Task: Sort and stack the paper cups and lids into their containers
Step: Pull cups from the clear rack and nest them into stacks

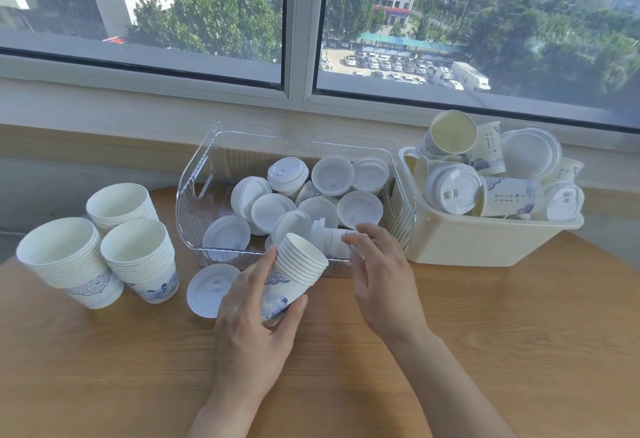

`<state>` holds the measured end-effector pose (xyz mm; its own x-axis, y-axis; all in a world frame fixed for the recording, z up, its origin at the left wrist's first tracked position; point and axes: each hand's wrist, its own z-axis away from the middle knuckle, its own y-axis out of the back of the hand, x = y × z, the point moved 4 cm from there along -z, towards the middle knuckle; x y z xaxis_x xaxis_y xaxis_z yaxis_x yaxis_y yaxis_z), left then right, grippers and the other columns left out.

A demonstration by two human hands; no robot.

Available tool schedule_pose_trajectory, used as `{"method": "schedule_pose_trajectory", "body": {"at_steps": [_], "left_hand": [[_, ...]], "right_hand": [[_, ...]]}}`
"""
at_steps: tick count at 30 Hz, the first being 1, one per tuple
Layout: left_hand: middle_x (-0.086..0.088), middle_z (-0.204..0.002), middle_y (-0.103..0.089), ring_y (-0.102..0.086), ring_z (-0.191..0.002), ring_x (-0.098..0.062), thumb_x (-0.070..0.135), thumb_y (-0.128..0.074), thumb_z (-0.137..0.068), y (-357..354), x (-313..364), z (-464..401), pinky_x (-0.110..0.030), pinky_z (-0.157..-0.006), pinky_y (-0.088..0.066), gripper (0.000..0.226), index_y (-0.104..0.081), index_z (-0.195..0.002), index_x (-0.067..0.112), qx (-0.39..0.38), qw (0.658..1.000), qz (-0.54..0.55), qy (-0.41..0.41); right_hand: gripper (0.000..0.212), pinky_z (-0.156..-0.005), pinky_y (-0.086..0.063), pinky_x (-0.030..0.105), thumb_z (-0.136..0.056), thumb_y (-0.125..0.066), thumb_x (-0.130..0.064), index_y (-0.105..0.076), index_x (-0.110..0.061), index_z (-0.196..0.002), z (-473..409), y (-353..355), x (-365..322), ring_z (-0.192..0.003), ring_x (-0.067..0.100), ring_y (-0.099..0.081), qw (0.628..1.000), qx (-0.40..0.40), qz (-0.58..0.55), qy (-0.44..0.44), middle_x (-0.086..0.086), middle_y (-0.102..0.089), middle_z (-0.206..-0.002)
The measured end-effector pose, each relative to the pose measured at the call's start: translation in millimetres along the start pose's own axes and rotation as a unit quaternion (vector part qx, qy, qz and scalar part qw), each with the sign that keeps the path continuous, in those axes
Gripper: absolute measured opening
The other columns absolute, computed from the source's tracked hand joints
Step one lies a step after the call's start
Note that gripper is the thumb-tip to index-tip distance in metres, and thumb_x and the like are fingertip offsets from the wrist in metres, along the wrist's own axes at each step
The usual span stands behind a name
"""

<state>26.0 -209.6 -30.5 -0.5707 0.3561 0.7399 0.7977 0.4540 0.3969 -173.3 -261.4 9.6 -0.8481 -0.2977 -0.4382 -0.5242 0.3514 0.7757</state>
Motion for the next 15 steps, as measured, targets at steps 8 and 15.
{"method": "schedule_pose_trajectory", "body": {"at_steps": [8,15], "left_hand": [[0.024,-0.125,-0.054,-0.051,-0.117,0.007,0.047,-0.071,-0.087,-1.6,0.5,1.2,-0.022,-0.098,-0.043,0.074,-0.045,-0.154,0.030,-0.006,1.000,-0.001,0.000],[0.018,-0.127,-0.057,-0.051,-0.119,0.006,0.048,-0.070,-0.086,-1.8,-1.1,-0.1,-0.022,-0.099,-0.043,0.074,-0.046,-0.154,0.028,-0.001,1.000,0.009,0.006]], "right_hand": [[0.029,-0.102,-0.046,0.032,-0.104,-0.054,-0.018,-0.065,-0.017,-0.131,9.1,4.0,-2.6,-0.128,0.023,-0.055,0.995,-0.043,0.081,-0.039,0.000,-0.061,-0.138],[0.026,-0.097,-0.046,0.033,-0.105,-0.052,-0.020,-0.070,-0.020,-0.124,2.6,1.5,-9.0,-0.113,0.023,-0.058,0.994,-0.038,0.085,-0.061,-0.003,-0.069,-0.121]]}}
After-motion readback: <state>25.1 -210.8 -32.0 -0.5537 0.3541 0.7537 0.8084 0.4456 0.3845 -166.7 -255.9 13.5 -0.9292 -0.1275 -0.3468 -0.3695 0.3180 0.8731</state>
